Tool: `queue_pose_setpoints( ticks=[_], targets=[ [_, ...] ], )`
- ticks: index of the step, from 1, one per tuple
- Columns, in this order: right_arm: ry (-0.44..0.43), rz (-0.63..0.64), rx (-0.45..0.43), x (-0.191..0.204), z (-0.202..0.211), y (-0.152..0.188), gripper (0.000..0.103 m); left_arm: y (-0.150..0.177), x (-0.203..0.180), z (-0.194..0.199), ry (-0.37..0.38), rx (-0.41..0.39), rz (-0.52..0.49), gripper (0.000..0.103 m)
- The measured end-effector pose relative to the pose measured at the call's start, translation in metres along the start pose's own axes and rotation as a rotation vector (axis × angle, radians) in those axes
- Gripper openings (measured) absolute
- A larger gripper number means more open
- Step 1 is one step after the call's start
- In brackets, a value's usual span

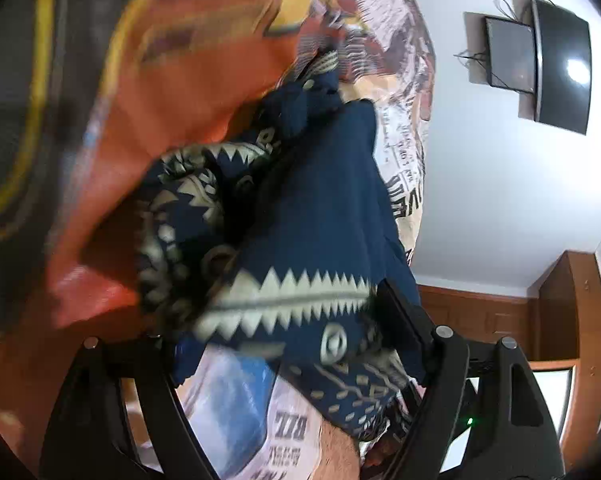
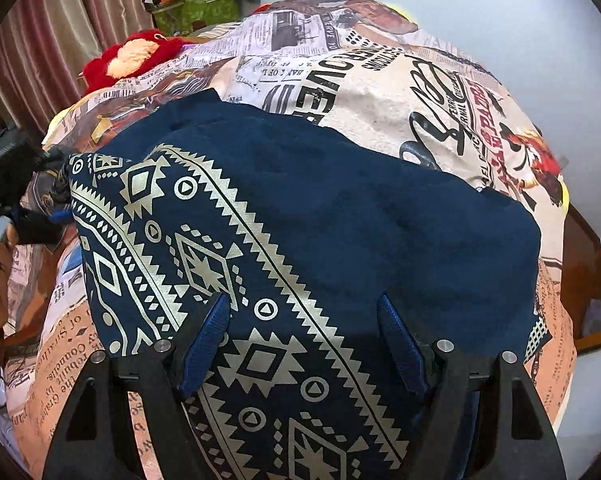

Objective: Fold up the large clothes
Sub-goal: 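Fold the jacket edge over with the left gripper while the right gripper holds the bundle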

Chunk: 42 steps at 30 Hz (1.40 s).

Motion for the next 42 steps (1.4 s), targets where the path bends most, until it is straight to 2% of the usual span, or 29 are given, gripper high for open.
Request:
queue_pose_setpoints(
  ticks=[4,11,12,14,15,16,17,19,22,23,26,29,32,35,37,40,42],
  targets=[
    [-0.002,-0.003,0.0,0.0,0.0,0.001,0.075,-0.01,-0.018,-0.012,-0.055,-0.041,-0.053,0.078],
    [-0.017,-0.013,-0.001,-0.002,0.0,0.002,0.076,-0.032,-0.047,-0.049,-0.214,-0.099,-0.224,0.078],
    [-0.021,-0.015,-0.001,-0.002,0.0,0.002,0.076,-0.033,-0.048,-0.051,-0.233,-0.108,-0.244,0.072],
    [-0.024,-0.015,-0.002,-0.002,-0.001,0.003,0.076,-0.037,-0.053,-0.054,-0.289,-0.142,-0.28,0.053],
    [-0.024,-0.013,-0.002,-0.002,-0.001,0.003,0.076,-0.038,-0.056,-0.054,-0.329,-0.167,-0.304,0.037],
    [-0.025,-0.012,-0.002,-0.001,-0.001,0.003,0.076,-0.038,-0.06,-0.053,-0.346,-0.182,-0.322,0.027],
    [-0.026,-0.011,-0.003,-0.001,-0.001,0.003,0.076,-0.038,-0.065,-0.051,-0.353,-0.201,-0.351,0.024],
    [-0.028,-0.015,-0.004,-0.001,0.0,0.004,0.076,-0.031,-0.085,-0.035,-0.388,-0.272,-0.446,0.017],
    [-0.041,-0.038,-0.013,-0.004,0.007,0.004,0.076,-0.017,-0.115,-0.011,-0.46,-0.4,-0.602,0.016],
    [-0.044,-0.043,-0.016,-0.005,0.01,0.005,0.075,-0.007,-0.132,0.004,-0.512,-0.477,-0.693,0.016],
    [-0.047,-0.054,-0.046,-0.008,0.026,0.006,0.074,0.014,-0.163,0.028,-0.615,-0.609,-0.877,0.016],
    [-0.027,-0.049,-0.06,-0.012,0.036,0.008,0.074,0.041,-0.193,0.036,-0.69,-0.692,-1.07,0.016],
    [-0.017,-0.045,-0.023,-0.013,0.027,0.017,0.075,0.063,-0.214,0.028,-0.702,-0.718,-1.167,0.016],
    [-0.023,-0.047,0.06,-0.012,0.004,0.027,0.074,0.098,-0.238,0.011,-0.687,-0.739,-1.284,0.016],
    [-0.037,-0.062,0.064,-0.015,0.003,0.029,0.074,0.116,-0.25,-0.002,-0.669,-0.735,-1.348,0.016],
    [-0.054,-0.099,0.037,-0.024,0.015,0.026,0.074,0.15,-0.267,-0.019,-0.621,-0.694,-1.446,0.015],
    [-0.052,-0.108,0.017,-0.03,0.025,0.027,0.074,0.171,-0.275,-0.033,-0.579,-0.623,-1.501,0.015]
  ],
)
Point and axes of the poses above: each gripper's, at about its wrist camera, not at the fingertips, and z roughly against the way its jaws point, x to its left, y to its underside, the point moved 3 cm from there along -z, roughly the way its jaws point, and after that the axes turned 8 degrees about -y, right-handed, at the moved point
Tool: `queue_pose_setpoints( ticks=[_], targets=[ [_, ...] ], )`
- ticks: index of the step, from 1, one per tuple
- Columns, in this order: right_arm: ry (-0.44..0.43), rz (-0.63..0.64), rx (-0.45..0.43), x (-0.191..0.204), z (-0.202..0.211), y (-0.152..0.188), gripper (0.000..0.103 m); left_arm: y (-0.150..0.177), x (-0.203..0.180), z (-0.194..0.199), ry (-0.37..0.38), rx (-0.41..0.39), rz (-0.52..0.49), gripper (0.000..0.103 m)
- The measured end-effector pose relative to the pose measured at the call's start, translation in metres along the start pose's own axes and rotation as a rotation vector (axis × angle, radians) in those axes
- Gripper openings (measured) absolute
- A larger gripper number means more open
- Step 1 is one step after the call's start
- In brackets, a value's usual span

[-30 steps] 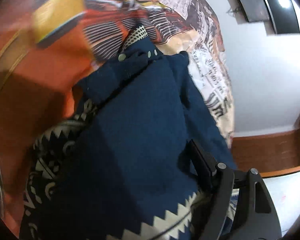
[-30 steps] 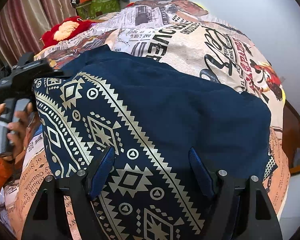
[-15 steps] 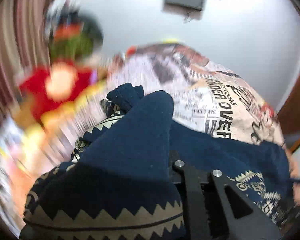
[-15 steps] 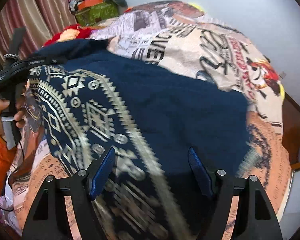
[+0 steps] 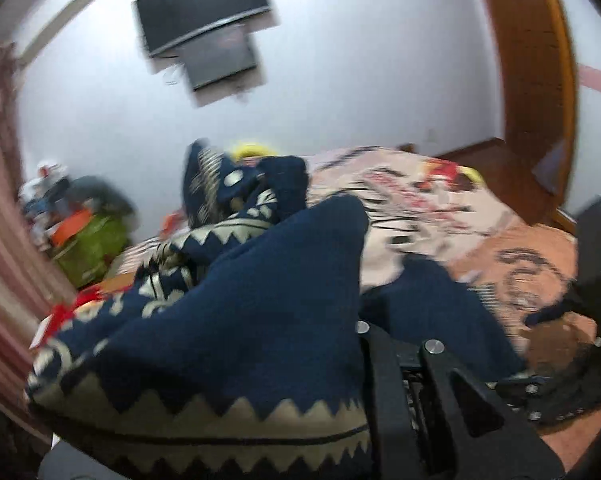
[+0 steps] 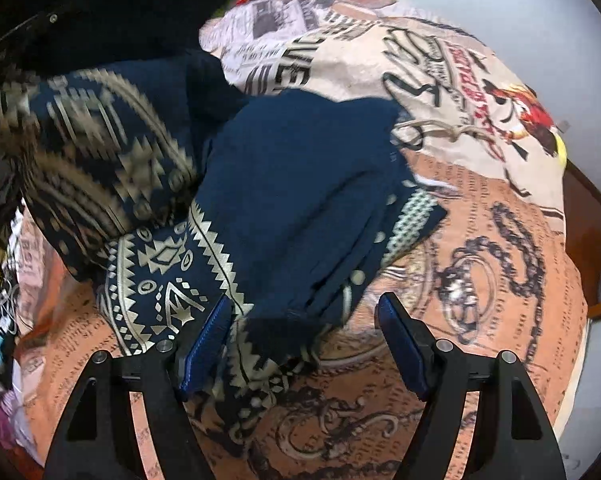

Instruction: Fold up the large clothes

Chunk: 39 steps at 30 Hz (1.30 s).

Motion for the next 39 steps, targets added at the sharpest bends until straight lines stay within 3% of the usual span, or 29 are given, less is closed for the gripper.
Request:
queue_pose_setpoints(
  ticks=[4,6,11,16,19,22,27,31,36,39],
  targets=[
    [0.004,-0.038,-0.065,-0.013,0.033,0.006,0.074,-0.002,-0.035,0.003,0.156,0.045,-0.013,0.015],
    [0.014,-0.063,-0.102,-0.023,0.052,0.009,0.074,0.003,-0.052,0.002,0.26,0.115,-0.008,0.016],
    [0.032,-0.124,-0.185,-0.044,0.098,0.019,0.074,0.021,-0.078,-0.016,0.37,0.279,-0.005,0.018],
    [0.029,-0.153,-0.242,-0.05,0.128,0.027,0.075,0.037,-0.095,-0.006,0.485,0.33,-0.061,0.043],
    [0.03,-0.14,-0.256,-0.045,0.135,0.025,0.074,0.042,-0.093,0.007,0.494,0.312,-0.078,0.052],
    [0.023,-0.12,-0.278,-0.033,0.143,0.019,0.074,0.043,-0.077,0.017,0.53,0.317,-0.025,0.061],
    [-0.023,-0.092,-0.314,-0.01,0.159,0.009,0.075,0.039,-0.04,0.042,0.582,0.321,0.079,0.068],
    [-0.034,-0.044,-0.338,0.012,0.168,0.0,0.075,0.039,0.001,0.059,0.575,0.3,0.152,0.071],
    [-0.072,0.002,-0.353,0.038,0.169,-0.021,0.075,0.049,0.053,0.061,0.436,0.277,0.208,0.074],
    [-0.103,0.019,-0.334,0.054,0.158,-0.037,0.075,0.063,0.074,0.045,0.356,0.308,0.238,0.074]
  ],
)
Point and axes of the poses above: each gripper's, at about its wrist camera, not at the fingertips, and z roughly against the way its jaws point, x to its left, y to its underside, the point moved 3 cm from there along -z, roughly the way its jaws point, and after that the axes turned 8 degrees about -y, right-handed, at the moved point
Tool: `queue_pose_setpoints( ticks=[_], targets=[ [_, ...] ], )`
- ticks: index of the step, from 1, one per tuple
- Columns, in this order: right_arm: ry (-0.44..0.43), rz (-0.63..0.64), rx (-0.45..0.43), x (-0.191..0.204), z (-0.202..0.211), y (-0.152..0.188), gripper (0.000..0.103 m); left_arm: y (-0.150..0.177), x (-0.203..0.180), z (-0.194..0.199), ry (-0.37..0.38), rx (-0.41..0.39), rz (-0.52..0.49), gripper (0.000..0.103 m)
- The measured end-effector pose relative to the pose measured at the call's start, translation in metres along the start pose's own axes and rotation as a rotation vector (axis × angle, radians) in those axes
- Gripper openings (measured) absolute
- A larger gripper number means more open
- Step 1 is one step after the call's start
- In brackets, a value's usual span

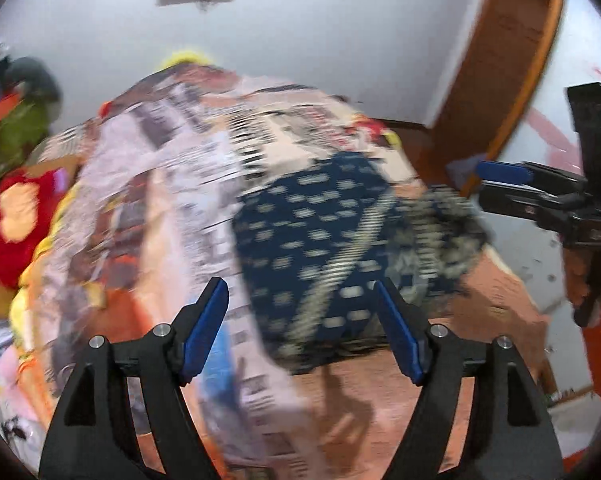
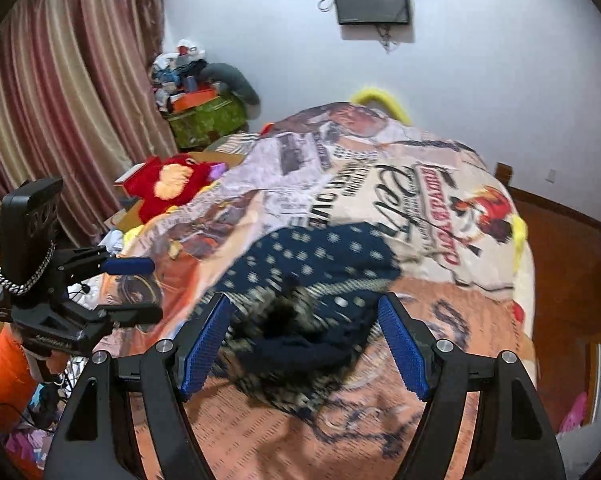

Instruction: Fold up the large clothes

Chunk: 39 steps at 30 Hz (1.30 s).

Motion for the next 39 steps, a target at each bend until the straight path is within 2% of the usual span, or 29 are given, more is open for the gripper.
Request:
queue_pose_setpoints(
  ticks=[4,7,8,11,15,16,18,20,22,24,28,30,35,37,39],
  targets=[
    [-0.008,0.01,0.077,0.007,-0.038,0.0,0.075,0.018,0.018,-0.026,-0.018,0.073,0.025,0.074],
    [0.022,-0.017,0.169,-0.006,-0.068,0.016,0.075,0.039,0.018,-0.043,0.015,0.133,0.028,0.074],
    [0.025,-0.032,0.19,-0.012,-0.074,0.022,0.075,0.047,0.015,-0.05,0.047,0.159,0.034,0.074],
    [0.026,-0.073,0.232,-0.029,-0.082,0.044,0.075,0.064,0.004,-0.063,0.089,0.198,0.028,0.074],
    [0.032,-0.093,0.264,-0.044,-0.085,0.07,0.075,0.076,-0.001,-0.083,0.042,0.223,0.025,0.074],
    [0.026,-0.1,0.268,-0.047,-0.086,0.074,0.075,0.077,0.002,-0.088,0.029,0.234,0.035,0.077],
    [0.021,-0.121,0.274,-0.053,-0.085,0.085,0.075,0.082,0.01,-0.096,0.055,0.263,0.071,0.082],
    [0.009,-0.138,0.275,-0.059,-0.083,0.093,0.075,0.086,0.016,-0.094,0.058,0.272,0.074,0.082],
    [0.005,-0.152,0.275,-0.063,-0.08,0.099,0.075,0.089,0.02,-0.089,0.017,0.265,0.046,0.082],
    [0.0,-0.165,0.276,-0.068,-0.076,0.103,0.075,0.09,0.028,-0.079,-0.063,0.248,0.008,0.082],
    [-0.002,-0.178,0.267,-0.074,-0.064,0.104,0.075,0.084,0.05,-0.062,-0.113,0.215,0.019,0.082],
    [0.012,-0.165,0.258,-0.073,-0.057,0.099,0.075,0.072,0.059,-0.047,-0.14,0.16,0.027,0.082],
    [0.046,-0.078,0.197,-0.058,-0.041,0.068,0.076,0.033,0.065,-0.03,-0.133,0.041,0.044,0.082],
    [0.039,-0.072,0.161,-0.053,-0.04,0.05,0.077,0.017,0.061,-0.035,-0.093,0.027,0.056,0.083],
    [0.011,-0.097,0.13,-0.053,-0.043,0.032,0.082,0.002,0.056,-0.049,-0.017,0.042,0.087,0.083]
  ],
)
Point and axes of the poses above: each gripper's, at about its wrist camera, not at the fingertips, and z roughly against the way its jaws point, x to its left, y to its underside, the point moved 3 cm from there along -z, roughly the way its jaws point, and after that the axes turned 8 degrees about -y, right-handed, at the moved point
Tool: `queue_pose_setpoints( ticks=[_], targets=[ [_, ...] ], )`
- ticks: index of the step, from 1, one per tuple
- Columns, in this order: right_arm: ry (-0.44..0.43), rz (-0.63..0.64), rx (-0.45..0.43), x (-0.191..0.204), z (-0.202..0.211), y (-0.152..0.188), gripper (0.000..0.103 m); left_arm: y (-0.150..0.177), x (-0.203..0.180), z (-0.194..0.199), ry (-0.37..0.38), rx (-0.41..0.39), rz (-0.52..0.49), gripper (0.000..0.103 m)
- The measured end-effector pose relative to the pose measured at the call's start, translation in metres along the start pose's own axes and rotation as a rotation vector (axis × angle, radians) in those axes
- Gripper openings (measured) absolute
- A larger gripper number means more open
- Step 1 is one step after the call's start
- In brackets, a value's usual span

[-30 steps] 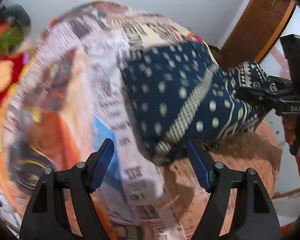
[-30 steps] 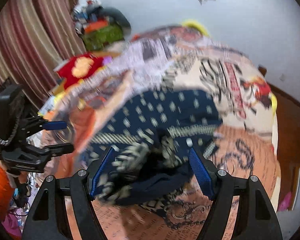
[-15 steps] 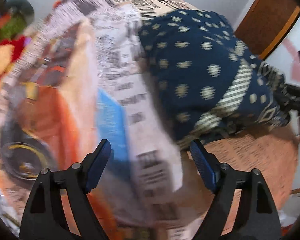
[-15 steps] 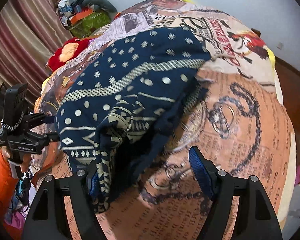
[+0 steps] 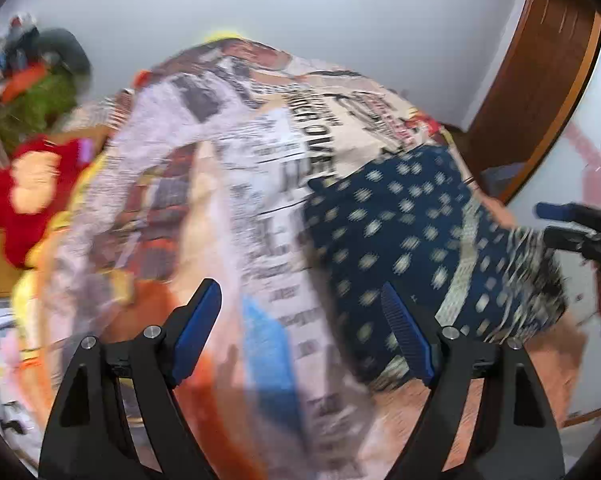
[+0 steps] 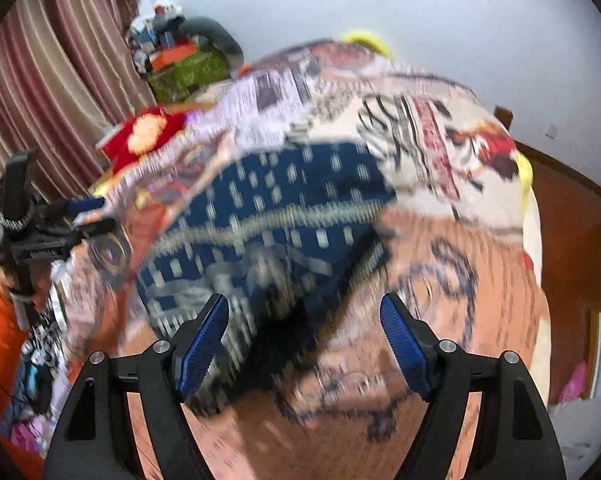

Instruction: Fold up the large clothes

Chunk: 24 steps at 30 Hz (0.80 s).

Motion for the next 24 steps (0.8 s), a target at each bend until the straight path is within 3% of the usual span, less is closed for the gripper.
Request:
queue_pose_setpoints(
  ticks=[4,8,11,15,18,24],
  targets=[
    [-0.038,-0.102,-0.011,-0.009,-0.019,-0.023,0.09,-0.012,-0.01,-0.036,0.126,0.095,0.068,0.083],
    [-0.057,-0.236,0.083,-0.038,-0.061,-0.024,0.091,-0.013,-0.013,-0.081,0.285,0.263,0.179,0.084],
    [-0.084,-0.342,0.156,-0.063,-0.083,-0.009,0.091,-0.011,-0.007,-0.102,0.403,0.341,0.269,0.09],
    [-0.168,-0.451,0.223,-0.082,-0.103,0.013,0.095,-0.004,-0.01,-0.128,0.484,0.437,0.317,0.101],
    [-0.22,-0.52,0.241,-0.093,-0.115,0.021,0.102,0.001,-0.014,-0.145,0.548,0.495,0.362,0.102],
    [-0.25,-0.5,0.236,-0.087,-0.126,0.017,0.103,0.004,-0.031,-0.166,0.63,0.541,0.379,0.103]
  ],
)
Point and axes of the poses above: each gripper's, at about its wrist camera, not at the fingertips, and z roughly against the way its jaws point, x to its left, y to its underside, the point moved 3 cm from there along -z, roughly the way its jaws point, and after that the axes turned 8 degrees about -y, right-handed, at the moved point
